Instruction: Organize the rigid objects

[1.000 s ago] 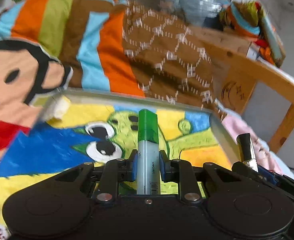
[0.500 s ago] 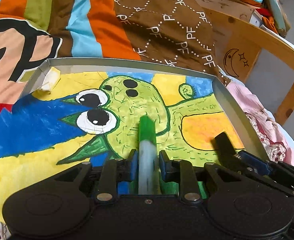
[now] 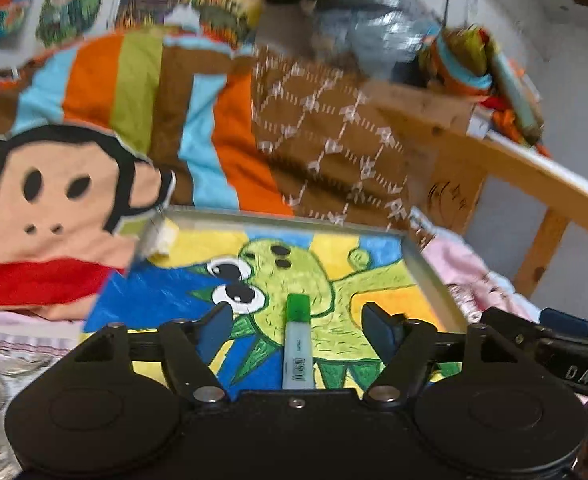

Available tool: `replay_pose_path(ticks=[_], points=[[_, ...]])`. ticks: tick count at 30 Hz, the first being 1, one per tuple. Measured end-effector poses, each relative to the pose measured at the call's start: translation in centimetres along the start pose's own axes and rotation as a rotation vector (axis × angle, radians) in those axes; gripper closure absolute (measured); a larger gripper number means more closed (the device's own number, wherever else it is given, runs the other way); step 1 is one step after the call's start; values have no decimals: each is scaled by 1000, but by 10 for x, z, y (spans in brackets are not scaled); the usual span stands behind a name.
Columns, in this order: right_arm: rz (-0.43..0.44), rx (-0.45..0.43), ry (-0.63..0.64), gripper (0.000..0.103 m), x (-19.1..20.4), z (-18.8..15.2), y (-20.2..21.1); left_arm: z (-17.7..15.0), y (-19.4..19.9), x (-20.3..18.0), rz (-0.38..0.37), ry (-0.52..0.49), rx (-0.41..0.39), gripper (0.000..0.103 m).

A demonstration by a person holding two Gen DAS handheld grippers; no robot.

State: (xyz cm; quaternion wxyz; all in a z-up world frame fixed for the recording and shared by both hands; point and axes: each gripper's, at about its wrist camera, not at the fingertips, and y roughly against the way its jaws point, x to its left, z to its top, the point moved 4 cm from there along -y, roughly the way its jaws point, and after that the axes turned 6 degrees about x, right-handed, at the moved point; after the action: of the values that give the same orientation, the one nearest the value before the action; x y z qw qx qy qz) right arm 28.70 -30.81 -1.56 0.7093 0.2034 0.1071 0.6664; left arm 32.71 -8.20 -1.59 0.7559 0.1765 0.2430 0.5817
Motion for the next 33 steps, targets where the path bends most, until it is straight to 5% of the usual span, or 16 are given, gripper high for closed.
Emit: replay_pose_path(ticks=[12, 33], points=[[-12, -41, -51, 0, -8, -30, 103, -52, 112, 4, 77, 72, -74, 20], [-98, 4, 20, 0, 23, -95, 221, -122, 204, 12, 112, 46, -56, 8]])
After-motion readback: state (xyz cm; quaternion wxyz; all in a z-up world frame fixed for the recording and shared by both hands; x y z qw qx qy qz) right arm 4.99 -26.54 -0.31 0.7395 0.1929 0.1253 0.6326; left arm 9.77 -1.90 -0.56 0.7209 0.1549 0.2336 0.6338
